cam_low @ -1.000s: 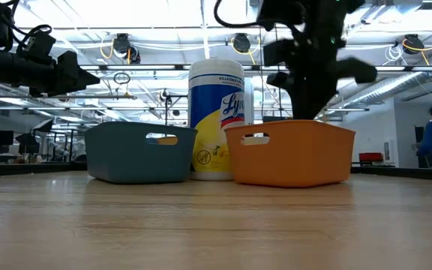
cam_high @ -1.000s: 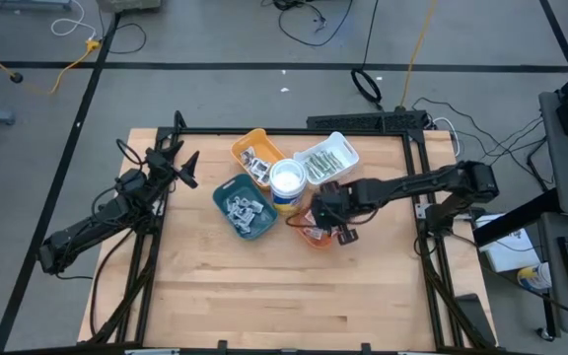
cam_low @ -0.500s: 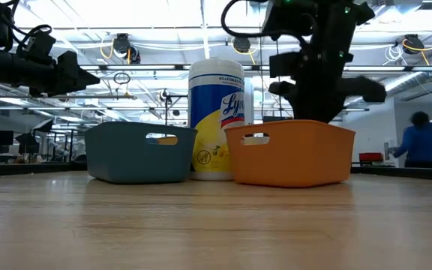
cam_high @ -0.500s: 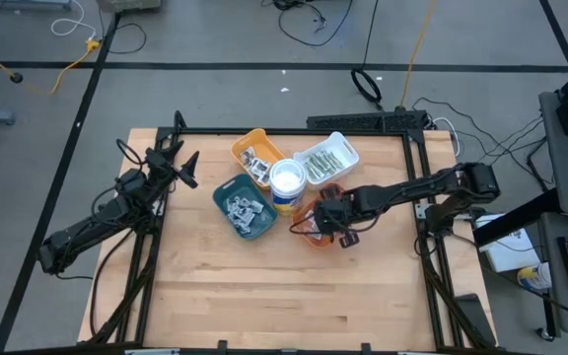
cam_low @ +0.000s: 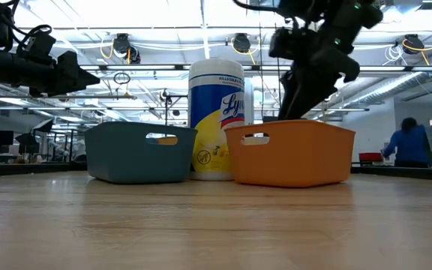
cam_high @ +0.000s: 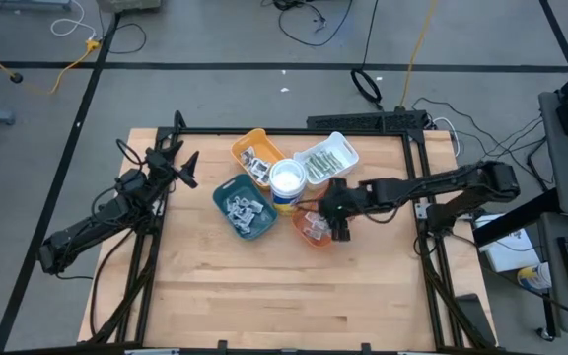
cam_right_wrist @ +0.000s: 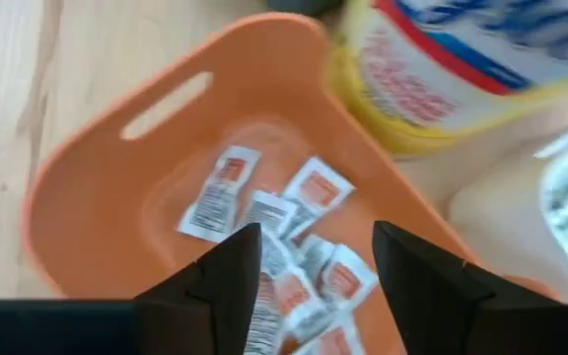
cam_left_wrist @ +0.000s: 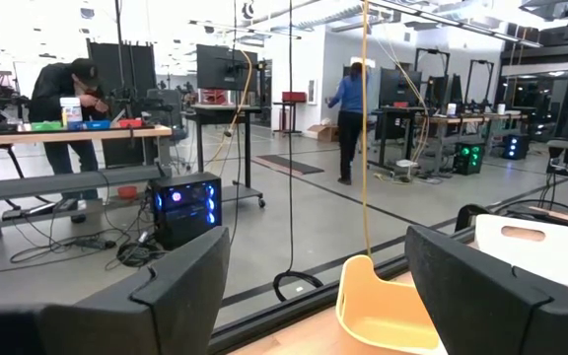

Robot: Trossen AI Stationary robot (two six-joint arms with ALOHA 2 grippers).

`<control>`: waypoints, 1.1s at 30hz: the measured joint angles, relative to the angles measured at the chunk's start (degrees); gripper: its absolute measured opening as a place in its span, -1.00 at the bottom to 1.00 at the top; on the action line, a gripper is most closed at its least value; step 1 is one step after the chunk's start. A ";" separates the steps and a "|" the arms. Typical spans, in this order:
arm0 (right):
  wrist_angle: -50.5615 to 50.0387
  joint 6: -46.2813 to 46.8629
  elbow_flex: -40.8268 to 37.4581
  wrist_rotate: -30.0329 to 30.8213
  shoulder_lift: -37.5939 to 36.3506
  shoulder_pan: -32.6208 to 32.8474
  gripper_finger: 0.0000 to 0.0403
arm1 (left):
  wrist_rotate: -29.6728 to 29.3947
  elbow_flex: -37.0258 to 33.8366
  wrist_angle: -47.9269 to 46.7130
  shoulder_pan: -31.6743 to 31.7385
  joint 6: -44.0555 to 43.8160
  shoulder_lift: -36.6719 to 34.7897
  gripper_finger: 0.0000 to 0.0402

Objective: Pick & Place First Aid Supplies
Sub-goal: Return to Home Position

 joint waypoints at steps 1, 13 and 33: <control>1.43 -0.34 -1.62 0.42 -1.41 -0.61 -0.03 | 0.00 0.00 0.00 0.00 0.00 0.00 0.53; 24.96 -7.71 -23.95 8.60 -26.04 -12.72 0.17 | 0.01 0.00 -0.01 0.00 0.00 0.00 0.53; 54.85 -10.17 -50.40 -0.50 -61.17 -28.33 0.61 | 0.02 0.00 0.00 0.00 0.00 0.00 0.53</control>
